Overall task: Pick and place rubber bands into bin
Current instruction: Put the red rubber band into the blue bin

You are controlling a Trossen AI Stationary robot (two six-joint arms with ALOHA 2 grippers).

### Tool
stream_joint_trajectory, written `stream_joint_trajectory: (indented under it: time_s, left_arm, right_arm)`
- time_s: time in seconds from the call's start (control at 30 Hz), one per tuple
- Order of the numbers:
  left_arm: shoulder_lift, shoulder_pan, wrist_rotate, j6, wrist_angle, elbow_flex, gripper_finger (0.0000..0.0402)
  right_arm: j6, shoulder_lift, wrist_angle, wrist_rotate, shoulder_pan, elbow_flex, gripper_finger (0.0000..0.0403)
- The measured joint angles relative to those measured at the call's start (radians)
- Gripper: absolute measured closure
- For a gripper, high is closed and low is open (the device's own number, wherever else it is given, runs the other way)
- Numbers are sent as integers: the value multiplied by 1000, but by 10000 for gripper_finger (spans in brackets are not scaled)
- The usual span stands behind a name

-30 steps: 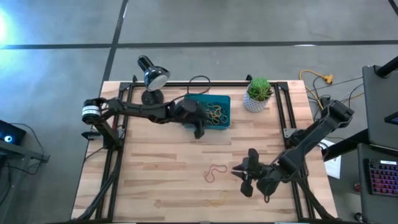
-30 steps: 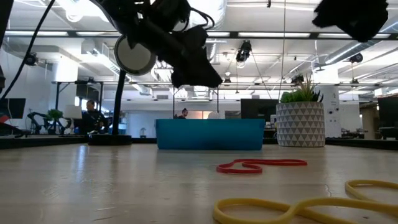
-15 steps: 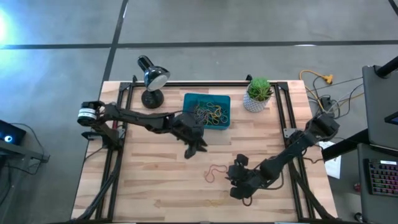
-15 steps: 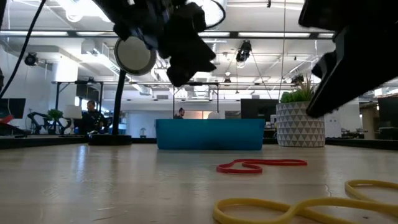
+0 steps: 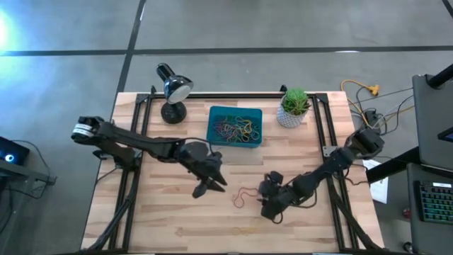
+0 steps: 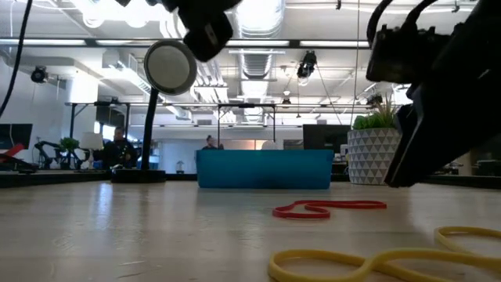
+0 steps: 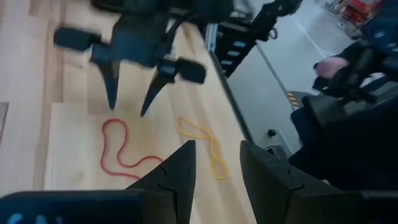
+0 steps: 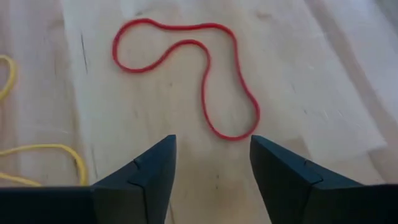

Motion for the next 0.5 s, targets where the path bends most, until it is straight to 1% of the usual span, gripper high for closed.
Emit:
stream_joint_trajectory:
  time_s: [0.1,0.23,0.33,0.5]
  left_arm:
    - [-46,-10,-1,-4,-16,0,292]
    - [-107,-12,-1,-61,-61,-14,292]
    - [-142,-17,-2,-87,-131,-15,292]
    - [-177,-35,-1,-127,-196,-16,292]
  right_arm:
    - [-28,0,48,-36,-18,-30,209]
    - [-34,0,62,-45,-37,-47,209]
    - [-55,1,66,-52,-48,-51,208]
    - [-104,42,97,-69,-59,-49,209]
